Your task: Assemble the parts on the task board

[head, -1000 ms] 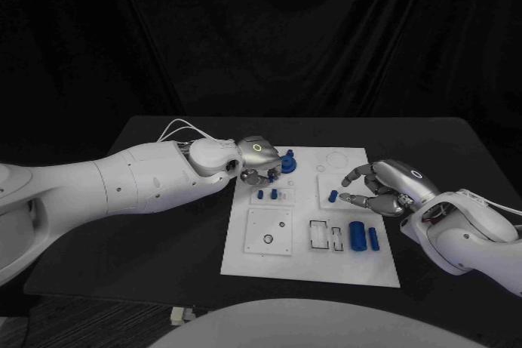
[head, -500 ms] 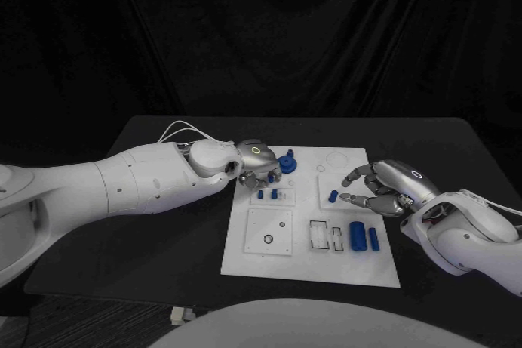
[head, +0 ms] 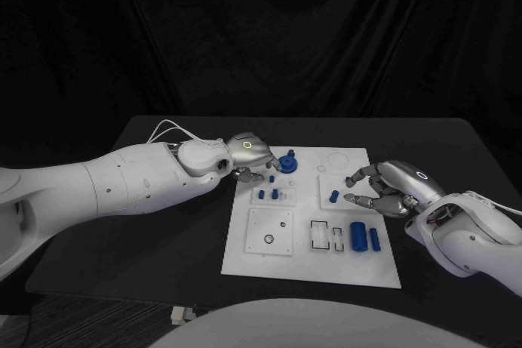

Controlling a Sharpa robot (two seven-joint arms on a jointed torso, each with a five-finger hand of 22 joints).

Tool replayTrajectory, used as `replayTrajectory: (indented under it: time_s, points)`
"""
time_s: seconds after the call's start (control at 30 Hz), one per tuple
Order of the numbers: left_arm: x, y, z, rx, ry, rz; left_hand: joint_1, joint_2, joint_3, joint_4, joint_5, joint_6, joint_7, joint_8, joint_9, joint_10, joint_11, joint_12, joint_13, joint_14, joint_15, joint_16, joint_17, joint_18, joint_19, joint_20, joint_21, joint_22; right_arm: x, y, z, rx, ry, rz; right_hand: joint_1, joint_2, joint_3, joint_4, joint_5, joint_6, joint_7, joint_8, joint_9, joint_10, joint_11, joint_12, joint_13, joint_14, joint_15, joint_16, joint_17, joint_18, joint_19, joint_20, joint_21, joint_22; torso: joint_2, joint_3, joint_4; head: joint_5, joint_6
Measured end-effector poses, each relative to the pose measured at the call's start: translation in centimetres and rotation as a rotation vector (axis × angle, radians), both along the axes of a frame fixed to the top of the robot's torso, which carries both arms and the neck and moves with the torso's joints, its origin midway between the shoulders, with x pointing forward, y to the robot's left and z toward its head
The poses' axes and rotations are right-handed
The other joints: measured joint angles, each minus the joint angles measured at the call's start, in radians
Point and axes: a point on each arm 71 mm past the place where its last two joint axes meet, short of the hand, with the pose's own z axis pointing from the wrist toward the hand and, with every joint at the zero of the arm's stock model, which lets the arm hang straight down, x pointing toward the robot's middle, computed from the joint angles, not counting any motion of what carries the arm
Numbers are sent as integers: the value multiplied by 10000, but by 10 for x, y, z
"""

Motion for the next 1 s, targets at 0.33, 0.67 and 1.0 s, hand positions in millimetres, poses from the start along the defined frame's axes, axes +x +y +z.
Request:
replayTrajectory:
  time_s: [0.33,0.67,1.0]
  points:
    - [4,40,37,-758,-1348,237,353,-165,220,-1,-90,623,153,274,13,-41,-208,110,105,70,1,-68,-175,0,0,1,-71,-1,8,-12,21,-54,-503,-242,197,-69,65,-65,130,236,-80,0,33,-48,-65,-216,0,-1,-79,-73,0,13,29,-46,-287,-1,-1,-7,0,98,0]
    - [0,80,65,-1209,-2315,725,269,-314,819,69,93,1174,424,386,-82,-1009,-461,563,281,-2017,265,-1993,-2525,160,-1334,193,-2326,-2,49,-17,95,-342,-2520,-281,1192,-630,1391,-235,-21,1929,-312,-938,-52,-2328,-421,-11302,-6765,0,-468,-2044,-509,396,-171,-460,-1936,-3,-2,-9,0,207,0]
    - [-28,82,65,-2898,-3270,-7,-2952,376,819,1311,-144,1387,788,4,-410,-2675,-343,1948,500,-5681,159,-5722,-4262,552,-6840,579,-9145,-336,87,-12,83,-1856,-2822,14,1108,-1296,2362,-42,-1510,928,-283,-2278,-552,-3504,395,-14690,-9932,4,158,-1848,-236,392,-1,72,-1617,-3,-3,-11,1,2,0]
